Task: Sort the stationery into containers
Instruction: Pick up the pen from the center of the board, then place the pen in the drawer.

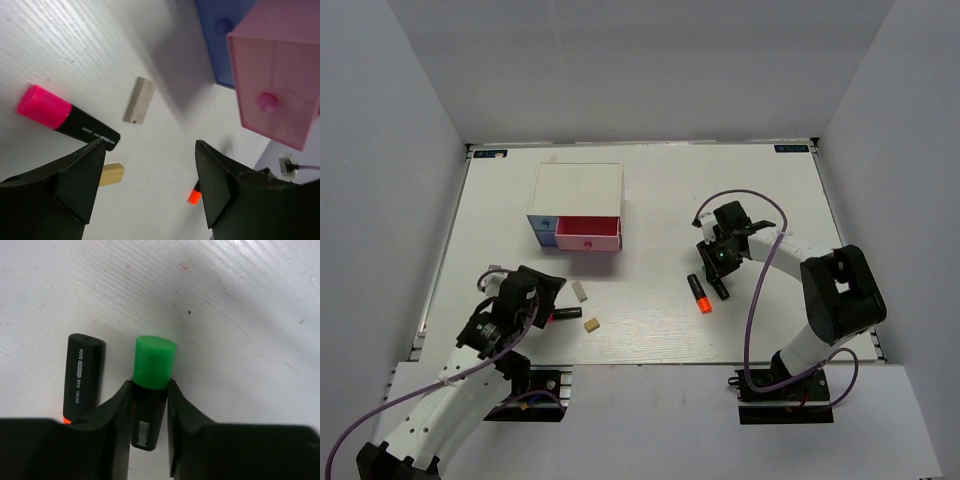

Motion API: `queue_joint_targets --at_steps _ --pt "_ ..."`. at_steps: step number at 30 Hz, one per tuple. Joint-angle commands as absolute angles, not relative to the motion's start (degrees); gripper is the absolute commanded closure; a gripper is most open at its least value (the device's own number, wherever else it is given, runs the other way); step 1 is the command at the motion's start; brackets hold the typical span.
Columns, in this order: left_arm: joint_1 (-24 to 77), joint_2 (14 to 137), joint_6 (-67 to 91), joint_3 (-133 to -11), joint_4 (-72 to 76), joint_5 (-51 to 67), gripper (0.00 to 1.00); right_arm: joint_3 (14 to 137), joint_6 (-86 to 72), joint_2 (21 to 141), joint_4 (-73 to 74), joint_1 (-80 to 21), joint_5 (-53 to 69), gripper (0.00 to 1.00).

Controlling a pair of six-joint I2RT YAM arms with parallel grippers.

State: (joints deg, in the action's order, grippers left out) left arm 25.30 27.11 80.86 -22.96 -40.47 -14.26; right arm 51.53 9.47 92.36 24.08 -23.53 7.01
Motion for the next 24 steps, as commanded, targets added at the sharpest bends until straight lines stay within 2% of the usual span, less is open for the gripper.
queue_joint_targets --at_steps 1,2,6,11,12,14,19,24 --pt "25.05 30.22 85.25 -23.38 -43.84 -15.82 0.18 51.76 10.89 92.64 24.96 -23.56 7.73 0.8" --pt "25.05 32.24 86.39 -23.9 -44.38 -15.82 0.18 52.12 11.94 92.03 25.31 -23.73 8.78 0.88" --pt "25.05 37.16 88.24 -26.18 -47.02 -15.29 0.16 54.84 15.99 88.61 25.75 -23.64 13.42 0.96" --pt "25.05 40.86 90.17 -27.33 -48.87 -14.68 0.15 61.16 24.92 82.89 21.54 -24.08 23.71 0.95" --pt "25.05 40.87 90.18 -27.86 -49.39 -14.68 0.15 63.52 26.35 82.62 21.01 -24.34 30.08 0.93" --pt "25.05 42.18 90.7 -27.86 -49.39 -14.68 0.15 67.48 31.18 83.49 18.99 -25.22 35.39 0.93" --pt "24.52 42.8 92.01 -28.47 -49.92 -14.15 0.15 81.6 34.1 91.99 14.95 -28.64 47.07 0.92" --pt "24.52 43.33 93.07 -28.48 -49.84 -14.15 0.14 90.77 34.02 99.48 6.72 -34.27 50.97 0.92"
